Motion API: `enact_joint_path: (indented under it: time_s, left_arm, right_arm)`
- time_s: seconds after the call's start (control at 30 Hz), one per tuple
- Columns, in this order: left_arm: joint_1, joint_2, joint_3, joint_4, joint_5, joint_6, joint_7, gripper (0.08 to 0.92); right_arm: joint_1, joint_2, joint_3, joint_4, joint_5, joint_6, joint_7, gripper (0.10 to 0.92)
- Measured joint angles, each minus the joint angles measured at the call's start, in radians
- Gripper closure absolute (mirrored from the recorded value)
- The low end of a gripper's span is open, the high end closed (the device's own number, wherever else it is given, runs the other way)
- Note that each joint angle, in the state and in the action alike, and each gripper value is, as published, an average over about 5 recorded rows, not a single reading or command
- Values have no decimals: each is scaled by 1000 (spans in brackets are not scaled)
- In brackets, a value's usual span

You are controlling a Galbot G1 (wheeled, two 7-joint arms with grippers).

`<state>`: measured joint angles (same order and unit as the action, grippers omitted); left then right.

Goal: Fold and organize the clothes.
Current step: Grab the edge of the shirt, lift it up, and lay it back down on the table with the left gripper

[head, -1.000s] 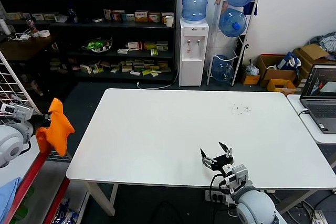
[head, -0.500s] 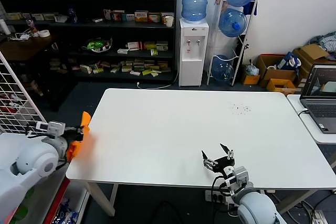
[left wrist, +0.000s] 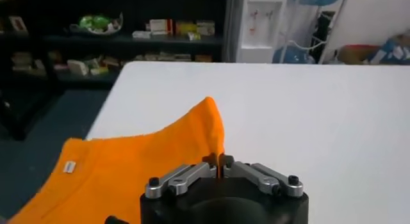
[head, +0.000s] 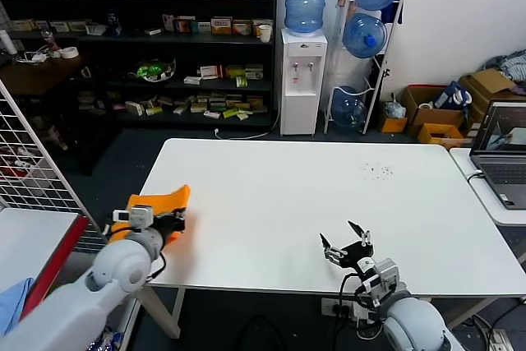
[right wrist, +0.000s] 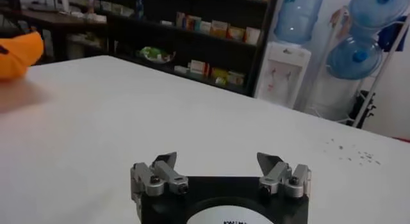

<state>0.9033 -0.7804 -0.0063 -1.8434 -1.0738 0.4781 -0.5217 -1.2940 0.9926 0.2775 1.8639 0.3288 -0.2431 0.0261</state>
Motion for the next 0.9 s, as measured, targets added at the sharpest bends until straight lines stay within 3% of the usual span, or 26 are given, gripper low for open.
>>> enact_joint_path:
  time_s: [0.57, 0.73, 0.9]
  left_arm:
    - [30, -563, 81, 171, 266, -121, 9, 893]
    - [31, -675, 96, 215, 311, -162, 29, 877]
    - [33, -740, 99, 242, 356, -223, 79, 750]
  right_arm:
    - [-49, -60, 103, -3, 41, 62, -38, 203]
    - [-60, -62, 126, -9, 45, 66, -39, 203]
    - [-62, -61, 137, -10, 47, 66, -40, 203]
